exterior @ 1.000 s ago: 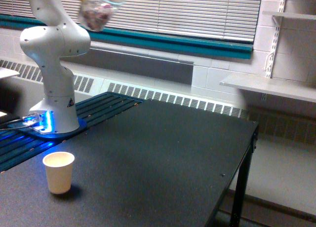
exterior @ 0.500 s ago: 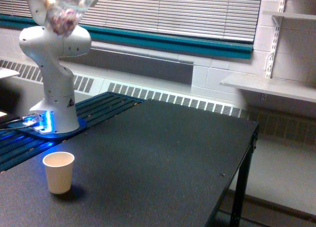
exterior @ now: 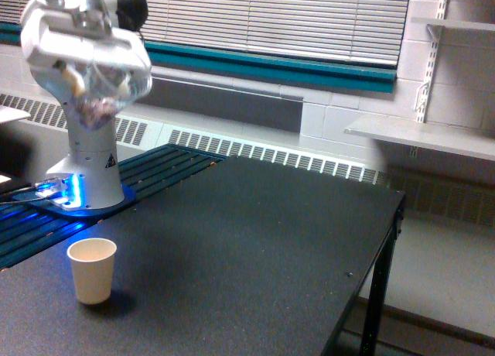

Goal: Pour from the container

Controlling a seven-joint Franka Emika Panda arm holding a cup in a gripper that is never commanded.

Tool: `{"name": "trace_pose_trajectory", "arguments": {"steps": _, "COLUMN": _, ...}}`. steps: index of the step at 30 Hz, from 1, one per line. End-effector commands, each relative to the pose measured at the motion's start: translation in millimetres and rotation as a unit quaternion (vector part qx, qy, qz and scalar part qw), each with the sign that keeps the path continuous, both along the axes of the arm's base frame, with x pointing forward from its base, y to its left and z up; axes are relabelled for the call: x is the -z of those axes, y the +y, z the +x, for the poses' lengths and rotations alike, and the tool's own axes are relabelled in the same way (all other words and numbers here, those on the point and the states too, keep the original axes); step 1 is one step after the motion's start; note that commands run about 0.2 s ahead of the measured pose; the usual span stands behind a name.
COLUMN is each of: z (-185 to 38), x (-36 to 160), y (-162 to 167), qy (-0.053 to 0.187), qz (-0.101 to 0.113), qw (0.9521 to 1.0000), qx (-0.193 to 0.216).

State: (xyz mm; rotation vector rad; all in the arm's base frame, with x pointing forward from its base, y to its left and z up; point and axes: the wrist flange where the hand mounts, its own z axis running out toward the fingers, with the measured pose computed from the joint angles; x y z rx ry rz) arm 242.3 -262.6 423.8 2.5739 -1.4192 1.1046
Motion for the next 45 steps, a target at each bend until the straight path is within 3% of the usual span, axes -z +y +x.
{"name": "trace_pose_trajectory", "arguments": {"steps": 1, "z": -14.7, "x": 21.7, "y": -6.3, "qy": 0.016, "qz": -0.013, "qw": 0.9998, "qx": 0.001}}
{"name": "trace_pose_trajectory", "arguments": {"steps": 18, "z": -68.6, "x": 87.8, "y": -41.2, "qy": 0.069, "qz": 0.004, "qw": 0.9966, "qx": 0.045}}
{"name": "trace_pose_trajectory", "arguments": {"steps": 32, "z": -68.8, "x": 123.8, "y": -44.1, "qy": 0.100, "qz": 0.007, "qw": 0.9942, "qx": 0.039}}
{"name": "trace_pose_trajectory", "arguments": {"steps": 45, "z": -62.4, "x": 148.5, "y": -41.0, "qy": 0.134, "qz": -0.020, "qw": 0.9907, "qx": 0.011}}
